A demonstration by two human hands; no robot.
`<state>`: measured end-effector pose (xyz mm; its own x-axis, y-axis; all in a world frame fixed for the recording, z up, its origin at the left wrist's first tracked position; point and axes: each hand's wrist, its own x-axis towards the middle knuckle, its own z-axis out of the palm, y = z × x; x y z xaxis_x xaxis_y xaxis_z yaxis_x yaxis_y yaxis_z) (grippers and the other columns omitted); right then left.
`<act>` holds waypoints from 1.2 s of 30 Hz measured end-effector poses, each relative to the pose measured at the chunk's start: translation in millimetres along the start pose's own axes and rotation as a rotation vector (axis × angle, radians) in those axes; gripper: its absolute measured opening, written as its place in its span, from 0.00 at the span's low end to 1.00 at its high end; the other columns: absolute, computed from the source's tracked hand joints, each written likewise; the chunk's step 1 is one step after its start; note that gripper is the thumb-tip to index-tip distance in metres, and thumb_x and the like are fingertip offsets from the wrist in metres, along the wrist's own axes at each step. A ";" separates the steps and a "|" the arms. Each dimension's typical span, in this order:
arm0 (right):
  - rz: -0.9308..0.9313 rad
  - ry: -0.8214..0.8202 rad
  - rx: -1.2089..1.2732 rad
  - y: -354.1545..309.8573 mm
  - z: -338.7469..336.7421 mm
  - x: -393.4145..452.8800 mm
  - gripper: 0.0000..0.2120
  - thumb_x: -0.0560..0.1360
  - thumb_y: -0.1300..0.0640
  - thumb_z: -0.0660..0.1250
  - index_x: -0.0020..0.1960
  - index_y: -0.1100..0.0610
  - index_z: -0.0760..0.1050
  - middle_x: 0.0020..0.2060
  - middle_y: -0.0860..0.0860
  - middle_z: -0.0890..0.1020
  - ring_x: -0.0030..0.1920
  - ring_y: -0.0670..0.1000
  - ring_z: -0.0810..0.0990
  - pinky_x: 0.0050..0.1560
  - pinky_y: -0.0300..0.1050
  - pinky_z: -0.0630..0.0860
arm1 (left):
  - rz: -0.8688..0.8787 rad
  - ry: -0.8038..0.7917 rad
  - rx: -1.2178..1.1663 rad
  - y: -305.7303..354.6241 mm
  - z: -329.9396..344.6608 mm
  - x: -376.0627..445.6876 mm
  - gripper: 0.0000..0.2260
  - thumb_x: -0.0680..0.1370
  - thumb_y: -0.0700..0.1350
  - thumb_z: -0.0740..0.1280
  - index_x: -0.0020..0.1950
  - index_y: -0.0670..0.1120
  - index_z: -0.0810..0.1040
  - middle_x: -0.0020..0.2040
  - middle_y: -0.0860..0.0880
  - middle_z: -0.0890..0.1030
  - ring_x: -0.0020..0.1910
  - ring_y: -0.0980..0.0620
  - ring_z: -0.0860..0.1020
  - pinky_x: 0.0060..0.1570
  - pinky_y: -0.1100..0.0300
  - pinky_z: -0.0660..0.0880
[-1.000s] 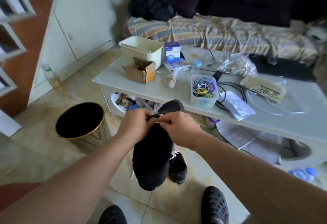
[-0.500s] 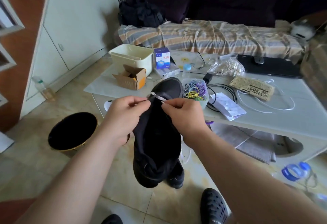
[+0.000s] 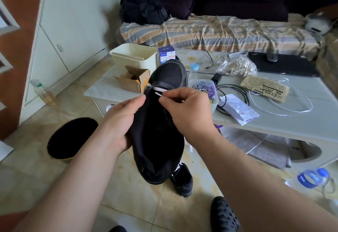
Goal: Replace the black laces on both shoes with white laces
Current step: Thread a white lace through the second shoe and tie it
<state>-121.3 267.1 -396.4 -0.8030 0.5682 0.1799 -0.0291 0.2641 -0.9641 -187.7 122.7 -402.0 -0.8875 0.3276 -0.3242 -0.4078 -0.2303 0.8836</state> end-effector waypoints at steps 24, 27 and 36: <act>-0.042 -0.044 -0.225 -3.3 -11.1 7.7 0.06 0.78 0.58 0.72 0.52 0.50 0.87 0.48 0.44 0.87 0.51 0.44 0.84 0.58 0.40 0.78 | 0.612 0.077 0.656 -23.6 17.1 -9.7 0.04 0.77 0.49 0.76 0.51 0.55 0.86 0.25 0.59 0.74 0.25 0.56 0.66 0.33 0.60 0.64; 0.010 -0.022 -0.140 -2.5 -7.9 6.8 0.06 0.78 0.58 0.73 0.50 0.47 0.85 0.44 0.42 0.87 0.48 0.43 0.85 0.59 0.45 0.80 | 0.621 0.102 0.607 -28.1 19.9 -9.7 0.04 0.76 0.50 0.77 0.50 0.55 0.86 0.26 0.59 0.75 0.25 0.56 0.66 0.33 0.61 0.65; 0.062 -0.031 -0.001 -2.6 -9.1 7.4 0.08 0.75 0.60 0.76 0.49 0.48 0.80 0.39 0.43 0.87 0.41 0.42 0.86 0.54 0.49 0.83 | 0.613 0.075 0.587 -36.0 21.3 -11.8 0.19 0.78 0.47 0.74 0.65 0.66 0.81 0.42 0.56 0.84 0.32 0.56 0.71 0.41 0.55 0.75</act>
<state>-121.8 277.8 -390.7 -0.8211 0.5593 0.1137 0.0219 0.2300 -0.9729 -158.0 146.6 -422.8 -0.9353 0.2338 0.2655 0.3086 0.1724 0.9355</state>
